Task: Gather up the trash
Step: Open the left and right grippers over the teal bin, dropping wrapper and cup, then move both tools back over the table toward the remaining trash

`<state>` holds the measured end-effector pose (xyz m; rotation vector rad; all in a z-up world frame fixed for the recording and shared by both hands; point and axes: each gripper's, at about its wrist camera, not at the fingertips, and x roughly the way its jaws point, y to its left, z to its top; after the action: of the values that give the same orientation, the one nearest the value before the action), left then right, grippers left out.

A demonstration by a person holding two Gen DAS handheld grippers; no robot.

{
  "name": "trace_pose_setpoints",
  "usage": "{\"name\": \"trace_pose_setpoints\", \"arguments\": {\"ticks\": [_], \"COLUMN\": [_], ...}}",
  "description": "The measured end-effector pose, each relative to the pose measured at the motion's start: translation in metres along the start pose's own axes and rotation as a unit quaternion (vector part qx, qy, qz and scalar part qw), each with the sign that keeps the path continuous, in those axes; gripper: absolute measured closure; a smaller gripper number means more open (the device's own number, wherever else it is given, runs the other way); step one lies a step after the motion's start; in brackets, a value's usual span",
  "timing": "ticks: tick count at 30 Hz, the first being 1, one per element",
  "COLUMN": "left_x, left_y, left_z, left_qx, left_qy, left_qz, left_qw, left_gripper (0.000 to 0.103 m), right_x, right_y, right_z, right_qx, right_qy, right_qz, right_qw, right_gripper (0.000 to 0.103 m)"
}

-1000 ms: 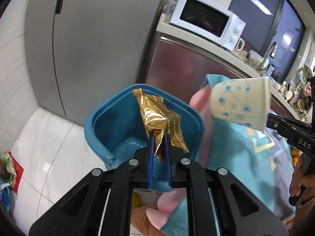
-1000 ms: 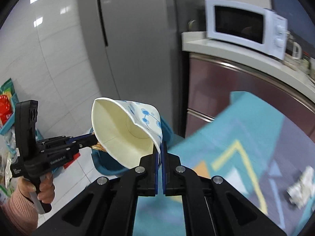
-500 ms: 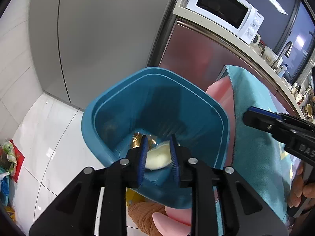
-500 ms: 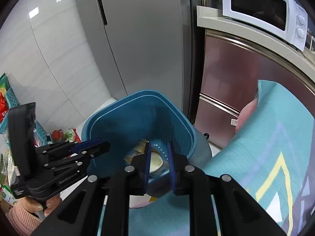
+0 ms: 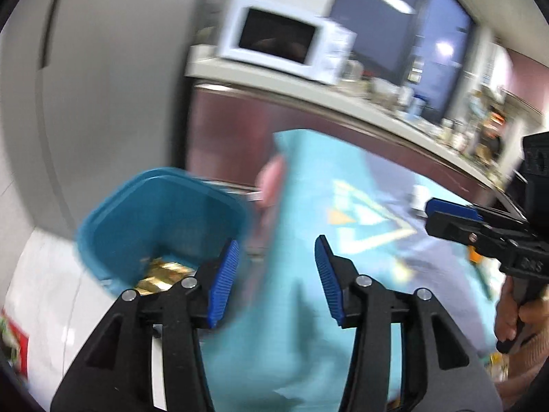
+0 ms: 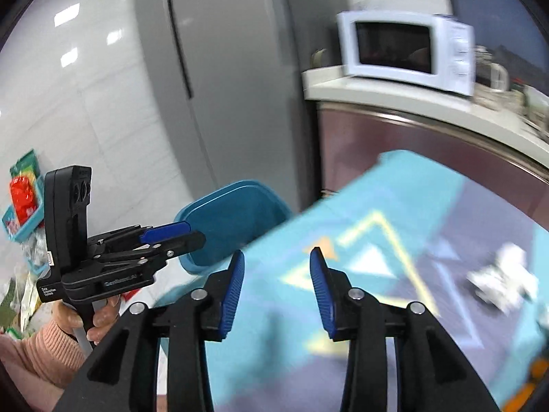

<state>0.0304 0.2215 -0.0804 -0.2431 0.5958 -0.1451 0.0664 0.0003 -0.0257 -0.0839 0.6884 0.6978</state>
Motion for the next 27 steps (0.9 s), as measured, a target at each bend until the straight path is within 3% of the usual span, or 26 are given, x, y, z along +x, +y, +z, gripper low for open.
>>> {"name": "trace_pose_setpoints", "arguments": {"ticks": [6,15,22,27], "left_x": [0.006,0.023,0.031,0.045], "left_y": [-0.095,-0.234,-0.301,-0.330], "left_z": [-0.013,-0.047,-0.070,-0.078], "left_qx": [0.081,0.179,0.242,0.261], "left_qy": [0.016,0.054,0.072,0.085], "left_qz": [-0.099,-0.219,-0.263,-0.262], "left_qw": [0.9916,0.9577,0.9311,0.9252], "left_gripper": [0.053,0.049,0.046,0.046], "right_x": [-0.077,-0.164,-0.196,-0.193], "right_y": [-0.049,-0.115,-0.153,-0.160], "right_z": [-0.037,-0.082,-0.115,-0.131], "right_qx": [0.052,0.124,0.172,0.177], "right_qy": [-0.033,-0.080,-0.083,-0.072], "right_qz": [-0.085,-0.195,-0.253,-0.259], "right_qw": [0.994,0.970,0.948,0.947], "right_gripper": [0.064,0.059,0.056,0.053]}}
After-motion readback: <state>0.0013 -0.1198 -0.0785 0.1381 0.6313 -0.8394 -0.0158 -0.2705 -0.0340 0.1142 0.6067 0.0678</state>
